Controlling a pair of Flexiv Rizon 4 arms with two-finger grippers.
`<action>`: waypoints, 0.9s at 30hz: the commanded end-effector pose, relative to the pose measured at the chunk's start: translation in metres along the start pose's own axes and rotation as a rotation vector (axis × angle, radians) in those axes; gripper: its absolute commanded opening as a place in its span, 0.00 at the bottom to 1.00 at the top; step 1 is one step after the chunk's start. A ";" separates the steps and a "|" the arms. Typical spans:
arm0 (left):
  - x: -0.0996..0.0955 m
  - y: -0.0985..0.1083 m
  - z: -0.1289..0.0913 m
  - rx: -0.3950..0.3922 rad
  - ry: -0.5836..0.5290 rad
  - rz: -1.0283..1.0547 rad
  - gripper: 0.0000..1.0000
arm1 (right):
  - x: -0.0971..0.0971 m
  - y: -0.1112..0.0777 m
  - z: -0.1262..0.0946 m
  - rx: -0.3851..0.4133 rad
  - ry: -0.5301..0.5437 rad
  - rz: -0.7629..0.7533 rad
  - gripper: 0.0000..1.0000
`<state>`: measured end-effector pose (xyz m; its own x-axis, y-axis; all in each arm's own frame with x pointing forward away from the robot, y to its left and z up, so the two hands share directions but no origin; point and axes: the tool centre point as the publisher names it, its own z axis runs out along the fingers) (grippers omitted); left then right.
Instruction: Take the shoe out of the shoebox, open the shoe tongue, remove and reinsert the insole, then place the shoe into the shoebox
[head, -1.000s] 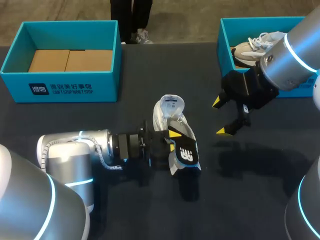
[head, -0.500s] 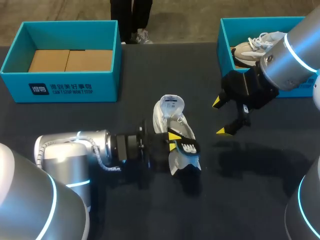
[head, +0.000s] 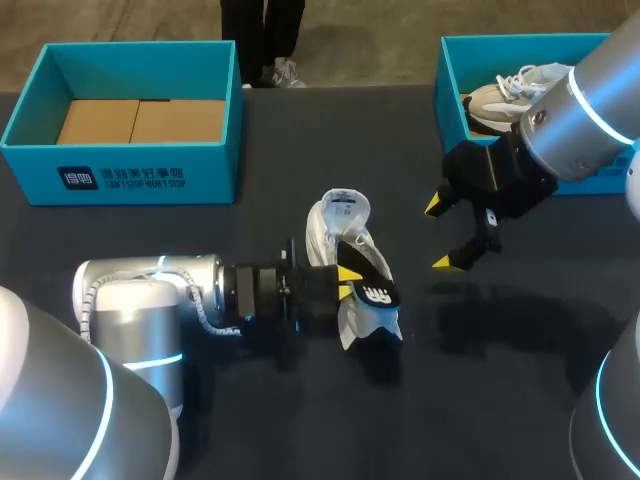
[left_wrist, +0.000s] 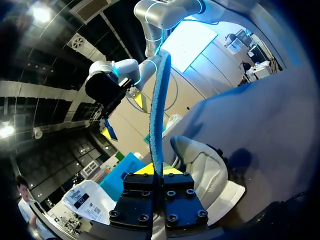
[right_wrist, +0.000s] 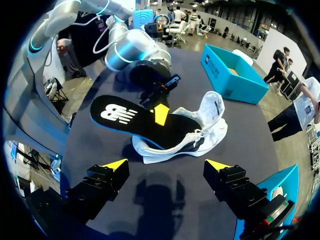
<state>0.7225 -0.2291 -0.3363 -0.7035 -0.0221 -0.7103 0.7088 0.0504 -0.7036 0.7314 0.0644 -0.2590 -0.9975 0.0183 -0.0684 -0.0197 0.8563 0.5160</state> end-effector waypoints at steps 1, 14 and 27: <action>-0.002 0.009 0.000 0.003 0.005 0.003 0.00 | -0.001 0.000 0.001 0.000 0.000 -0.001 1.00; -0.004 0.004 -0.005 -0.011 -0.013 0.005 0.20 | -0.001 0.000 0.001 0.000 0.000 -0.001 1.00; -0.001 -0.020 -0.007 0.016 -0.012 0.017 0.11 | -0.001 0.000 0.001 0.000 0.000 -0.001 1.00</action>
<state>0.7133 -0.2247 -0.3226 -0.6911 -0.0336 -0.7220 0.7213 0.0318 -0.6919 0.7314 0.0644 -0.2590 -0.9975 0.0183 -0.0684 -0.0197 0.8563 0.5160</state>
